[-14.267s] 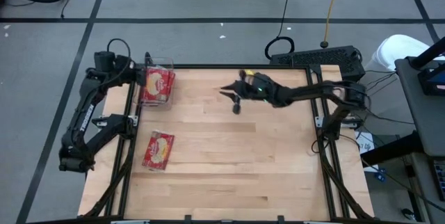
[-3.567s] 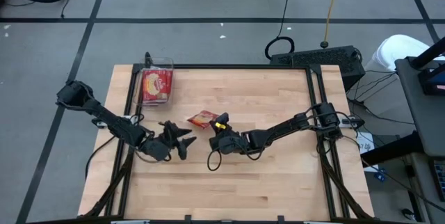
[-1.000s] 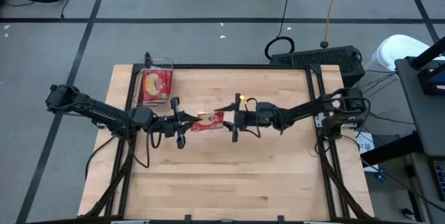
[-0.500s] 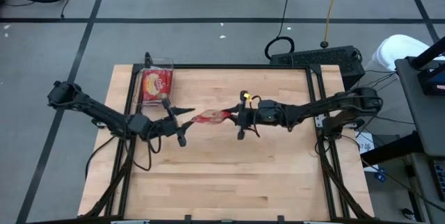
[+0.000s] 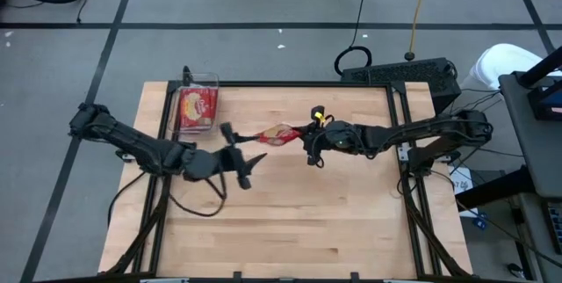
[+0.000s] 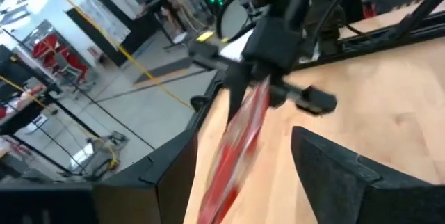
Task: Sort popcorn bags into baskets
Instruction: Put the red popcorn bag into the transparent bin
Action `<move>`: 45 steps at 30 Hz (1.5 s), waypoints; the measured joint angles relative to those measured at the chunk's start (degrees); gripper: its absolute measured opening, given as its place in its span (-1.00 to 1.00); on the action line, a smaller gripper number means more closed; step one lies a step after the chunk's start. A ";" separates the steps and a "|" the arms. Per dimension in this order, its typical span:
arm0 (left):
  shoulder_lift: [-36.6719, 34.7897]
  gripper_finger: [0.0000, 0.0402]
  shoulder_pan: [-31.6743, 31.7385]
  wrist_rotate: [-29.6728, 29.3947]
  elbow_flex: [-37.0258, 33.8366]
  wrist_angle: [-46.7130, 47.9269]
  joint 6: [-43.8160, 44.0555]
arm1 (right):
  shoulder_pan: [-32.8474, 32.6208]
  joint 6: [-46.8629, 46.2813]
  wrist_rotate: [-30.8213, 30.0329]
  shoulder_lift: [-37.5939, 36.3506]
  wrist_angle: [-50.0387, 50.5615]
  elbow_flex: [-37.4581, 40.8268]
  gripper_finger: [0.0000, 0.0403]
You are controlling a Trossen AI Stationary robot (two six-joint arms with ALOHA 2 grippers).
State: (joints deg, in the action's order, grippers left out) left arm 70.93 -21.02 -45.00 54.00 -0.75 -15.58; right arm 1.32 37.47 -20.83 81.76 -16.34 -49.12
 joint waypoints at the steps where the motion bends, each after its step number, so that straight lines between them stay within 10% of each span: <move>1: 1.64 0.17 0.61 0.32 1.96 1.08 0.31 | 0.33 -0.16 0.03 0.04 0.11 0.00 -0.95; 13: 14.10 0.09 8.44 1.77 14.97 15.27 2.00 | 2.79 0.21 0.10 0.02 3.71 0.00 -0.95; 29: 14.39 -0.89 10.79 6.22 15.23 22.12 1.06 | 3.24 0.70 3.06 0.02 4.13 0.00 -0.93; 45: 7.42 -0.97 9.34 -2.95 15.17 35.63 3.64 | 3.72 -3.96 -3.07 -6.66 4.35 3.68 -0.21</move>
State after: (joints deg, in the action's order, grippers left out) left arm 78.36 -11.68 -47.95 69.17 34.87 -11.94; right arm 5.04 33.52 -23.90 75.10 -11.99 -45.44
